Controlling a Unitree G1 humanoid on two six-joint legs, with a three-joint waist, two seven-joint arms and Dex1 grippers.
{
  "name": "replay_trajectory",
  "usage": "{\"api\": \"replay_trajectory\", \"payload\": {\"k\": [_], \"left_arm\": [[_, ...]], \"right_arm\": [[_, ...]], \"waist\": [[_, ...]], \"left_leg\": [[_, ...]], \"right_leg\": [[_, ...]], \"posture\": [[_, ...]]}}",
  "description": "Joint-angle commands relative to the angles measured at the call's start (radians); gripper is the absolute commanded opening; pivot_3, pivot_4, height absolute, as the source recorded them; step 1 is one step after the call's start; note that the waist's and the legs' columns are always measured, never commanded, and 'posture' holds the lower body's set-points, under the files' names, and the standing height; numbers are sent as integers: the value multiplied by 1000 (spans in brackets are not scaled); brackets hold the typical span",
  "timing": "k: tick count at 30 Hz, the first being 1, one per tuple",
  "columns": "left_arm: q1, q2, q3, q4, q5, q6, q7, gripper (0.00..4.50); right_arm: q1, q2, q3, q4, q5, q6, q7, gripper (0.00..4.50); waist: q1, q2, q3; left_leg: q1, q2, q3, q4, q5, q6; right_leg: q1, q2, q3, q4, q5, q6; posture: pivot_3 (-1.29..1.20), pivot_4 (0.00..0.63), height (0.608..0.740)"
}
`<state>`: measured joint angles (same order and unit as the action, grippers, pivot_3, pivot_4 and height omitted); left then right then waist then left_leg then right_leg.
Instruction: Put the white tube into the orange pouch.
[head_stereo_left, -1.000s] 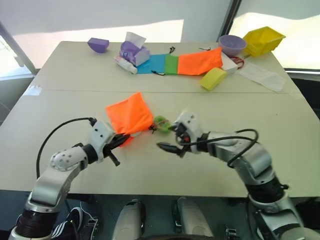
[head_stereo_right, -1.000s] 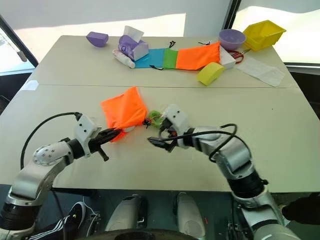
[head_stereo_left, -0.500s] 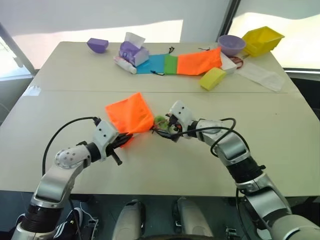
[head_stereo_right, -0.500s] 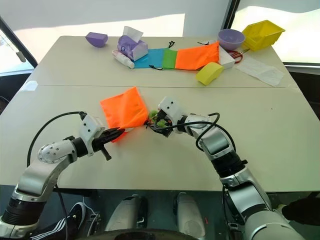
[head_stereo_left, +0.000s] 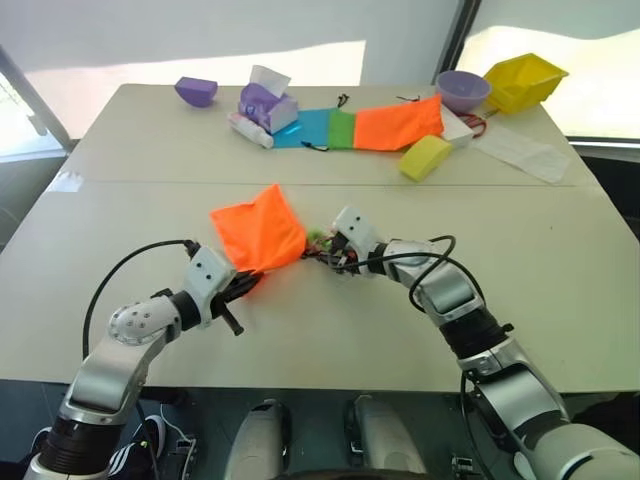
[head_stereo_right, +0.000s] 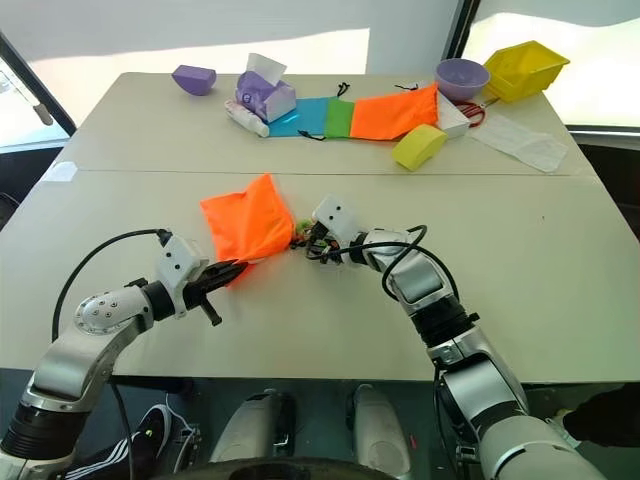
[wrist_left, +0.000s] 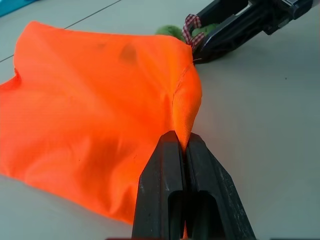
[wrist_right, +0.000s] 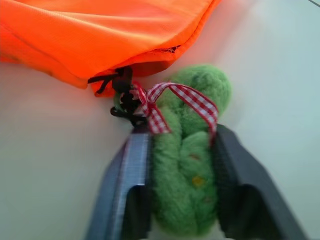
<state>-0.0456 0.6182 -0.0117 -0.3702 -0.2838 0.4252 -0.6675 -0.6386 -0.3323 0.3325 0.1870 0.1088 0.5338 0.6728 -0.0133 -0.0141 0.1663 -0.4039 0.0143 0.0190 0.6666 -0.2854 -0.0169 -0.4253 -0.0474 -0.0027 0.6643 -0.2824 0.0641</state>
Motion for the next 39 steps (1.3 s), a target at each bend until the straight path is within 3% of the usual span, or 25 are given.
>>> {"api": "replay_trajectory", "payload": {"k": [1,10,14,20,23,26,28,33,39], "left_arm": [[-7,0,17,-32,-2,-10,2,0],[-21,15,15,-3,14,-43,-23,0],[-39,26,-4,30,16,-60,-68,0],[-95,12,-12,78,-46,-27,-159,0],[-110,27,-8,75,-116,-5,-253,835],[-150,16,5,90,-88,-9,-213,2366],[-177,18,41,79,-181,60,-251,3199],[-269,45,54,127,-295,184,-328,3199],[-507,-51,-68,302,-338,328,-406,3199]], "right_arm": [[41,-45,-60,-111,36,16,43,33],[271,-201,-218,-545,230,260,108,33],[320,-241,-243,-592,241,285,89,33],[312,-199,-222,-556,213,263,3,33],[315,-195,-211,-546,202,255,-12,0],[321,-198,-211,-540,200,241,-16,0],[324,-197,-213,-535,198,234,-21,0],[333,-179,-194,-495,176,187,-35,0],[325,-141,-180,-455,149,150,-63,0]], "waist": [[1,0,0],[-3,0,0],[1,0,0],[1,0,0],[1,0,0],[1,0,0],[2,0,0],[0,0,0],[3,-1,0]], "left_leg": [[0,0,0,0,0,0],[0,0,0,0,0,0],[2,0,0,0,0,1],[2,0,1,1,1,1],[2,0,1,1,1,1],[2,0,2,1,1,1],[2,0,2,1,1,1],[2,0,2,1,1,1],[2,-1,1,3,2,3]], "right_leg": [[0,0,0,0,0,0],[0,0,0,-1,0,0],[1,0,0,1,0,-1],[2,0,0,0,0,-1],[2,1,0,0,0,-1],[2,1,0,0,0,0],[2,2,0,0,1,0],[2,3,0,1,1,0],[4,5,0,1,2,3]], "posture": [[0,150,740],[0,150,740],[0,150,740],[0,150,740],[0,150,740],[0,150,740],[0,150,740],[0,150,740],[0,150,740]]}}
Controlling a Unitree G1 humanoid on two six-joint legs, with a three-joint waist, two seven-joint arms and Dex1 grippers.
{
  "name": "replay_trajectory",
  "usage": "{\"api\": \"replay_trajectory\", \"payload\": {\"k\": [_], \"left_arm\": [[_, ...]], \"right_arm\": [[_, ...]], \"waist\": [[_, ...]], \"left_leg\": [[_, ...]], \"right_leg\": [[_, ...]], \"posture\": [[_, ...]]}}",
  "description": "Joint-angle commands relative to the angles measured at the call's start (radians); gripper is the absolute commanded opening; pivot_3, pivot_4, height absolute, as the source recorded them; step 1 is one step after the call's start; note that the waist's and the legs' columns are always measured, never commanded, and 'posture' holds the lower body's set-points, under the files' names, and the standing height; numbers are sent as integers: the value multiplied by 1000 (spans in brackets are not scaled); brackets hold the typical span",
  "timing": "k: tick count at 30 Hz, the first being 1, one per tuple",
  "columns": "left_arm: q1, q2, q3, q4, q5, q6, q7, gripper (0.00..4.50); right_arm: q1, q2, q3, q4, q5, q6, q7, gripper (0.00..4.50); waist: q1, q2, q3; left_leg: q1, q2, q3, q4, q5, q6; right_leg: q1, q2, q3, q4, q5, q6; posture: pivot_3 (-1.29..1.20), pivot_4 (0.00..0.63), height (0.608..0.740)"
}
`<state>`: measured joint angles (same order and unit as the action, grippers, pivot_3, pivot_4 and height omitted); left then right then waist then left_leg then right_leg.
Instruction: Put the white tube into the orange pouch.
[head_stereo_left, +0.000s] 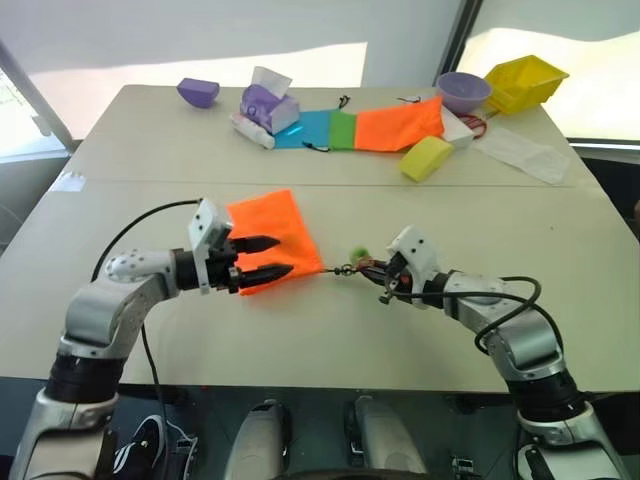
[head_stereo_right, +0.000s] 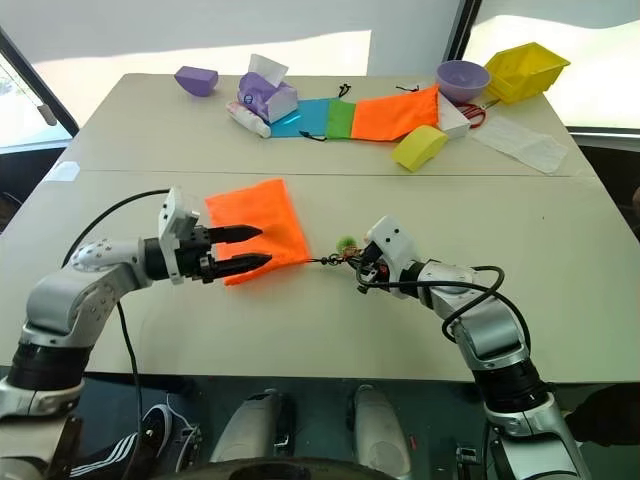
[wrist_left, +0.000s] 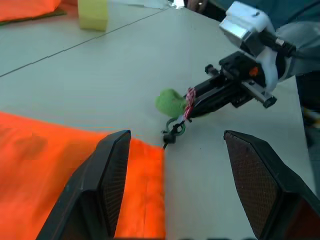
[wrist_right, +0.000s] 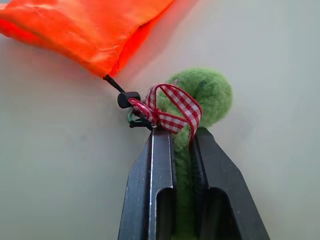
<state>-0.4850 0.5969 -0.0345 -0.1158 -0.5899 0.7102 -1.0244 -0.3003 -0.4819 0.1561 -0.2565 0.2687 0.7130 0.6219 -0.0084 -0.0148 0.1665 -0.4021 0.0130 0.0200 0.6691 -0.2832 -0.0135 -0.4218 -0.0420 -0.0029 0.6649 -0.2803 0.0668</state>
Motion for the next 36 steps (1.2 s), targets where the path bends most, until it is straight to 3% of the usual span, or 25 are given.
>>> {"api": "replay_trajectory", "payload": {"k": [1,4,8,15,26,29,36], "left_arm": [[-99,-38,-76,87,-1,24,-69,3199],[-211,-75,-232,290,138,-84,-175,3199],[-306,-113,-339,483,274,-265,-283,3199],[-456,-225,-377,786,413,-444,-339,3199],[-470,-262,-355,853,488,-478,-378,3199],[-466,-269,-354,840,508,-468,-349,2447],[-447,-266,-345,808,534,-462,-328,2447]], "right_arm": [[-13,10,1,-8,-17,-35,-13,0],[-5,14,9,-5,-36,-55,-22,0],[-4,31,8,-6,-46,-63,-43,0],[14,56,19,-14,-73,-80,-73,0],[22,72,18,-25,-86,-89,-95,0],[21,76,20,-28,-89,-88,-97,0],[18,78,24,-30,-92,-87,-98,0]], "waist": [[-3,0,0],[-4,0,0],[-7,0,0],[-5,0,0],[-4,0,0],[-5,0,0],[-5,0,0]], "left_leg": [[0,0,1,0,0,0],[0,-1,3,1,0,0],[0,-2,3,0,1,1],[-2,-2,2,1,1,2],[-4,-1,2,4,1,2],[-6,-1,2,9,0,3],[-6,-1,2,14,1,4]], "right_leg": [[0,0,0,0,0,1],[0,-1,2,-1,1,2],[0,0,2,0,1,2],[-2,1,2,0,1,2],[-3,1,2,1,2,3],[-3,1,2,2,3,5],[-2,0,3,1,6,8]], "posture": [[0,150,740],[0,150,740],[0,150,740],[0,150,740],[0,150,740],[0,150,740],[0,150,740]]}}
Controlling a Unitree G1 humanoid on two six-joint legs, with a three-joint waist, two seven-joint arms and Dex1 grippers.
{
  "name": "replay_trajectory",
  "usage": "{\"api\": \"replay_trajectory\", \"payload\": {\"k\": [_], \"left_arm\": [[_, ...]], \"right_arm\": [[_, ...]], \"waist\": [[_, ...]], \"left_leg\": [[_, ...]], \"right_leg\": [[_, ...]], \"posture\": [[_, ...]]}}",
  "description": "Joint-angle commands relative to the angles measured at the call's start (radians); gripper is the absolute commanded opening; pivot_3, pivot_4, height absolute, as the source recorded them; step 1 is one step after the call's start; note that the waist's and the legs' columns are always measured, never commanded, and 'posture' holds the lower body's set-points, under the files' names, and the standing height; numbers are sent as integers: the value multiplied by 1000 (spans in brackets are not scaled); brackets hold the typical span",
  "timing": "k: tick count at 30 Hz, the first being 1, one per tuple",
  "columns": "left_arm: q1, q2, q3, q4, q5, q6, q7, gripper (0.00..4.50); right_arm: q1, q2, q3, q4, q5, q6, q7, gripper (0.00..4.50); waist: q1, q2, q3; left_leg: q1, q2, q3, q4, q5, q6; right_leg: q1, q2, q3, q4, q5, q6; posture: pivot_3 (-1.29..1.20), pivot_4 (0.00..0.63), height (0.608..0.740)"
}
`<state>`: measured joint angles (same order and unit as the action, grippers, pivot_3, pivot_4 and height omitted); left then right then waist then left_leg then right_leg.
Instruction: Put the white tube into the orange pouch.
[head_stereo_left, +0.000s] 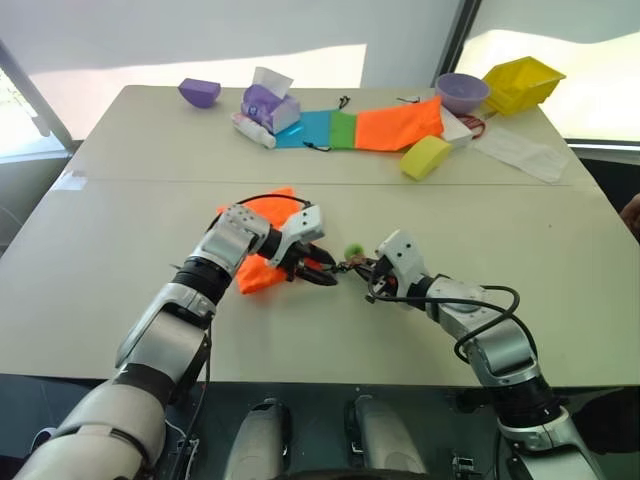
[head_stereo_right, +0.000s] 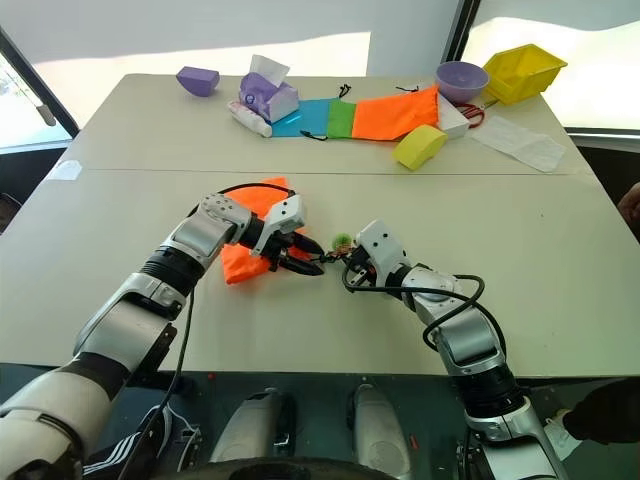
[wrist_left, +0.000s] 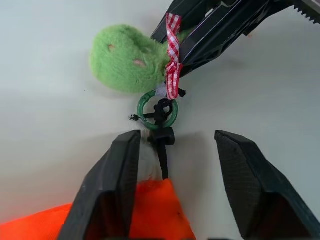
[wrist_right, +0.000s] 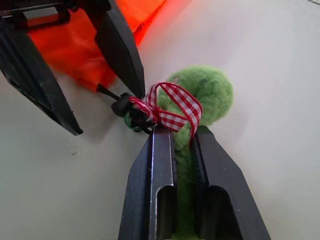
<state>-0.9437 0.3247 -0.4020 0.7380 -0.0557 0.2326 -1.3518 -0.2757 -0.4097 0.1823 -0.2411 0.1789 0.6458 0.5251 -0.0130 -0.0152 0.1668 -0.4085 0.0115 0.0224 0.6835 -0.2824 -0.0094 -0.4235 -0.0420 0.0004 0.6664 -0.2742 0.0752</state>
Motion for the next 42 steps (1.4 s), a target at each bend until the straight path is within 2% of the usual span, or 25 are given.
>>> {"api": "replay_trajectory", "payload": {"k": [1,6,7,8,20,23,35,42], "left_arm": [[16,5,22,-53,4,18,4,2447],[25,-5,34,-45,21,10,55,2447],[29,-5,35,-44,25,-2,65,1895],[37,-3,30,-55,27,-6,55,1634],[41,-17,54,-61,15,41,49,1634],[48,-17,50,-69,28,15,63,727],[77,19,40,-133,24,18,11,727],[94,78,32,-188,41,-20,-11,727]], "right_arm": [[-7,7,-2,-45,-2,-20,-1,0],[-11,6,0,-39,-3,-21,2,0],[-12,6,-1,-38,-3,-21,3,0],[-12,5,0,-38,-2,-20,6,0],[-17,7,3,-29,-8,-27,12,0],[-16,8,3,-30,-9,-25,11,0],[-16,7,-5,-28,-10,-25,7,0],[-32,-50,-87,23,-11,-47,11,0]], "waist": [[-1,0,0],[0,0,0],[1,0,0],[1,0,0],[1,0,0],[1,0,0],[-2,0,0],[1,0,0]], "left_leg": [[0,0,0,0,0,1],[0,0,0,0,1,1],[0,0,0,0,1,1],[0,0,0,0,1,1],[0,0,0,0,1,1],[0,0,0,0,1,1],[0,0,0,0,1,1],[0,0,0,0,1,1]], "right_leg": [[0,0,0,0,0,0],[0,0,0,0,1,0],[0,0,0,0,1,0],[0,0,0,0,1,0],[0,0,0,0,1,0],[0,0,0,0,1,0],[0,0,0,0,1,0],[0,0,0,0,1,0]], "posture": [[0,150,740],[0,150,740],[0,150,740],[0,150,740],[0,150,740],[0,150,740],[0,150,740],[0,150,740]]}}
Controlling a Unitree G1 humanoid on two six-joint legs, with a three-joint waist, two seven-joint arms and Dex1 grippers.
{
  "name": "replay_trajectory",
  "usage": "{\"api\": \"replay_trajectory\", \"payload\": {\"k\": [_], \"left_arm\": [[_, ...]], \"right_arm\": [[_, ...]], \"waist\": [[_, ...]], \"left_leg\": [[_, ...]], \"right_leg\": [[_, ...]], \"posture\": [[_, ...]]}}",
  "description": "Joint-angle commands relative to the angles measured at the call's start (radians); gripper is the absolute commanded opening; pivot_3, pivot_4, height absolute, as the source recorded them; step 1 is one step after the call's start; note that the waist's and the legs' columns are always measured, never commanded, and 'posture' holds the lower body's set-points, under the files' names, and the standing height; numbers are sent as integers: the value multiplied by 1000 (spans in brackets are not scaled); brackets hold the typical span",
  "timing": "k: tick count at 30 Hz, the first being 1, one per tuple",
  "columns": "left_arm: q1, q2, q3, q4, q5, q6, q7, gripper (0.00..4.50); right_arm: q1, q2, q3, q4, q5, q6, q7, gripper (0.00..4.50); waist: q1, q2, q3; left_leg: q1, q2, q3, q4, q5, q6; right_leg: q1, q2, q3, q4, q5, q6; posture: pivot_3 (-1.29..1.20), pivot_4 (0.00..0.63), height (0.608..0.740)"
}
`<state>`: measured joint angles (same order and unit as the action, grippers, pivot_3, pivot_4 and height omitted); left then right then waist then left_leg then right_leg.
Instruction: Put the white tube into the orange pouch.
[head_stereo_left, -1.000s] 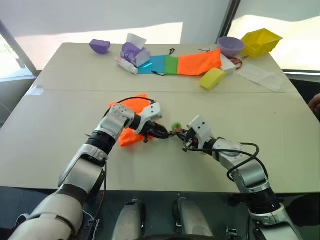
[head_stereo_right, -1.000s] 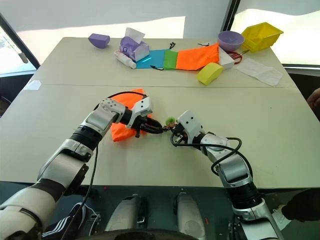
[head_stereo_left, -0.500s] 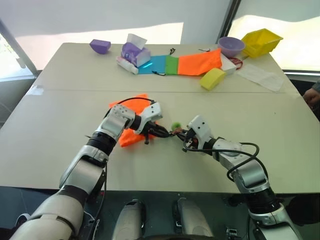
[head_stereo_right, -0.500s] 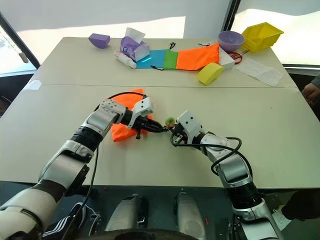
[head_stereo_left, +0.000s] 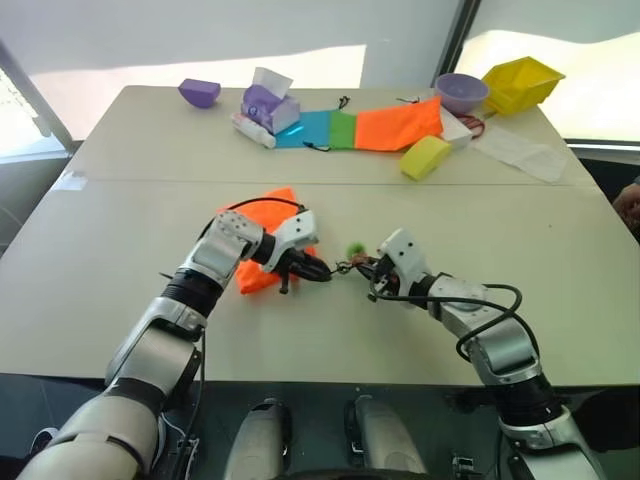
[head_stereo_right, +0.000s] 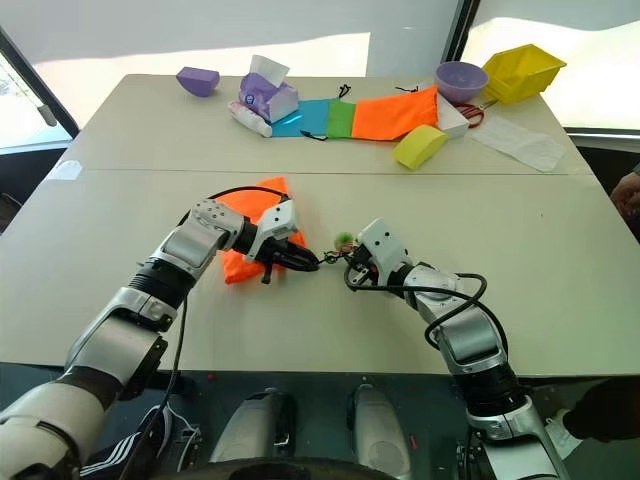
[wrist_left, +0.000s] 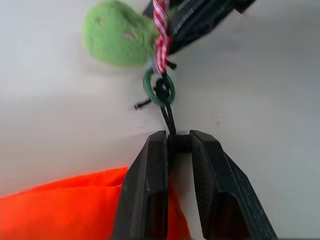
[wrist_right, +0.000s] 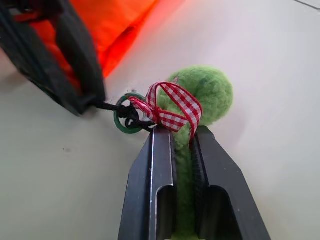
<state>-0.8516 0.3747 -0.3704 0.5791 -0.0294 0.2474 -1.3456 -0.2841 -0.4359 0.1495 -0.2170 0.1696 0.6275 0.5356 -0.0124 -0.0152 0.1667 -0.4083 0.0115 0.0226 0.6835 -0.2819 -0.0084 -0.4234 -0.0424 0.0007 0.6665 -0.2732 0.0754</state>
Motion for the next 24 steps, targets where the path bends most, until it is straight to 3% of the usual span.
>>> {"api": "replay_trajectory", "payload": {"k": [1,14,17,22,24], "left_arm": [[2,40,1,-25,23,-63,-13,727],[41,216,13,-122,27,-163,-100,727],[53,214,22,-120,18,-171,-86,727],[63,156,56,-126,-42,-135,-37,727],[70,134,87,-143,-89,-84,-36,1290]], "right_arm": [[-26,-37,-65,9,-3,-36,4,0],[-150,-147,-215,313,-86,-173,-133,0],[-165,-152,-214,349,-98,-173,-166,0],[-118,-114,-127,255,-73,-164,-89,0],[-85,-98,-126,180,29,-84,9,899]], "waist": [[0,0,0],[1,0,0],[1,0,0],[0,0,0],[0,0,0]], "left_leg": [[0,0,0,0,0,0],[0,0,1,0,0,0],[0,0,1,0,0,0],[0,0,1,0,0,0],[0,0,1,0,0,0]], "right_leg": [[0,0,0,0,0,0],[0,-1,0,0,0,0],[0,-2,0,0,0,0],[0,-2,0,0,0,0],[0,-1,0,0,0,0]], "posture": [[0,150,740],[0,150,740],[0,150,740],[0,150,740],[0,150,740]]}}
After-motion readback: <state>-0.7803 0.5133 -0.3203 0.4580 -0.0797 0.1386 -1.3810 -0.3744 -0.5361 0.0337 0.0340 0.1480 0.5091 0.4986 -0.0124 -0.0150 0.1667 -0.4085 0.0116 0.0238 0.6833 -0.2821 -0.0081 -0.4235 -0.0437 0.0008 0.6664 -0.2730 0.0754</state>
